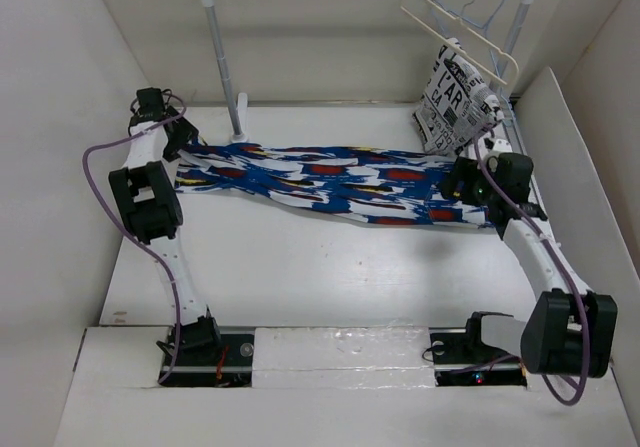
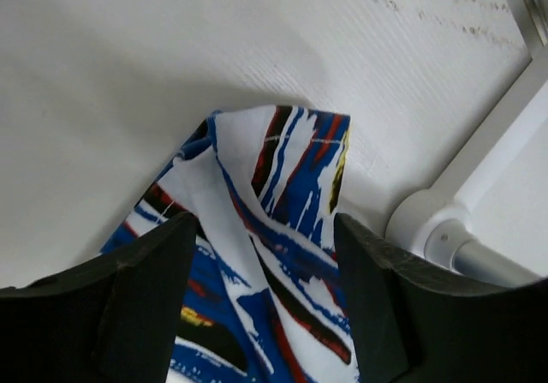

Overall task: Place the trousers on the hanger
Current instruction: Fold the trousers at the center of the board.

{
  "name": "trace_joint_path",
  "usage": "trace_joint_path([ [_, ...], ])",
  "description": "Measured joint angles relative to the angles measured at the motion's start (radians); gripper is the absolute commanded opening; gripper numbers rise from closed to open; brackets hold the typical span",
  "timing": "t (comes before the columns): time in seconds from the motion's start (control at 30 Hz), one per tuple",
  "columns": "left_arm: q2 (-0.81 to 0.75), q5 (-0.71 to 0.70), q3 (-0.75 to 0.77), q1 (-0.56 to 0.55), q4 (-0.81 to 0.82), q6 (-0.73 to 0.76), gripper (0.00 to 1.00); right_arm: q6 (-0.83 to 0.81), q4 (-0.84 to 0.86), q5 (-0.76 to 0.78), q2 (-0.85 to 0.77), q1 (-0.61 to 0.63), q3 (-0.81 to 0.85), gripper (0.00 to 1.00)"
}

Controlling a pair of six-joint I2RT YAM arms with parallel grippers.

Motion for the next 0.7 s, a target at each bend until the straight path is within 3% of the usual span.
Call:
trace_joint_path([
  [0.03, 0.027, 0.006, 0.026, 0.0, 0.0, 0.0, 0.49, 0.0, -0.002, 0.0, -0.027, 0.028, -0.012, 0.81],
  [0.2, 0.077, 0.011, 0.08, 0.006, -0.008, -0.027, 0.17, -0.012, -0.032, 0.002, -0.111, 0.109, -0.064, 0.8],
  [0.23, 0.082, 0.01, 0.087, 0.007, -0.011, -0.028, 0.0, -0.014, -0.04, 0.004, -0.115, 0.129, -0.069, 0.8],
  [0.5, 0.055, -0.057, 0.071, -0.015, -0.071, -0.037, 0.0, -0.029, -0.077, 0.03, -0.119, 0.232, -0.129, 0.81],
  [0.7, -0.266, -0.204, -0.222, -0.105, -0.157, -0.023, 0.0, -0.076, -0.07, 0.03, 0.02, 0.25, -0.101, 0.82],
])
